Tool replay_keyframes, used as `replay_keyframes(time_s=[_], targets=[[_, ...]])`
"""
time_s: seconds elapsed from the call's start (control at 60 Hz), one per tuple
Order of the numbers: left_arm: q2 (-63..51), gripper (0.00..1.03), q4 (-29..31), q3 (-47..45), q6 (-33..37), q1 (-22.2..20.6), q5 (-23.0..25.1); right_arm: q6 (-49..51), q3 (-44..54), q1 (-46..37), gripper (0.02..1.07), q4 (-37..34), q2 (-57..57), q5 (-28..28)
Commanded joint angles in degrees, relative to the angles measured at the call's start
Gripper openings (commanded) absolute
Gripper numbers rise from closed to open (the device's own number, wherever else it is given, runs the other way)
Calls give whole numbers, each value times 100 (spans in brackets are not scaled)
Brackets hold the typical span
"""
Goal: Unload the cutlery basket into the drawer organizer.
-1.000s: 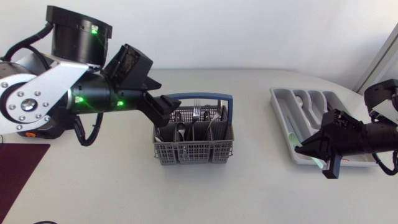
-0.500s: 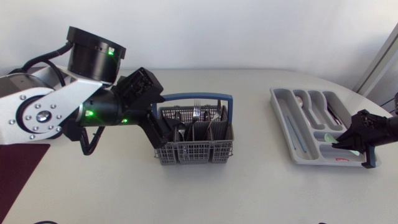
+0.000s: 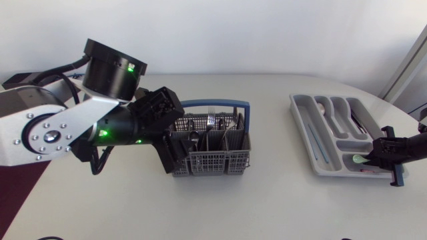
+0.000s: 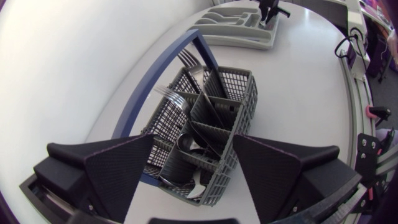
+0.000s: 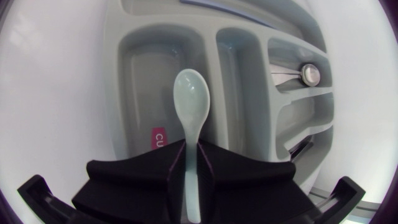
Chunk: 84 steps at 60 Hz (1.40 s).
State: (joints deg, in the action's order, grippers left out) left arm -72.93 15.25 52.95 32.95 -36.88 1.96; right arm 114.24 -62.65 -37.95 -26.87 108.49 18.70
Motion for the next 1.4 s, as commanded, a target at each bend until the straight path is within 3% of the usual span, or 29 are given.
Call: replay_keyframes(time_s=[0.0, 0.167, 0.333, 0.517, 0.75, 1.167, 1.383], targets=[[-99, 90, 101, -171, 221, -100, -64, 292, 78, -28, 14, 200, 199, -77], [-178, 90, 268, -83, 370, -249, -196, 380, 139, -186, 29, 270, 182, -42], [-495, 90, 462, 154, 370, -302, -345, 336, 218, -362, 52, 297, 59, 160], [-732, 90, 409, 233, 353, -328, -380, 178, 421, -538, 58, 86, -504, 705], [-881, 90, 198, 348, 168, -328, -398, -376, 755, -669, 77, -99, -1102, 1365], [-1206, 89, 58, 550, -87, -223, -442, -631, 1414, -828, 78, -529, -1761, 2129], [-1382, 77, -382, 400, -78, -56, -477, -604, 1871, -810, 78, -529, -1989, 2314]])
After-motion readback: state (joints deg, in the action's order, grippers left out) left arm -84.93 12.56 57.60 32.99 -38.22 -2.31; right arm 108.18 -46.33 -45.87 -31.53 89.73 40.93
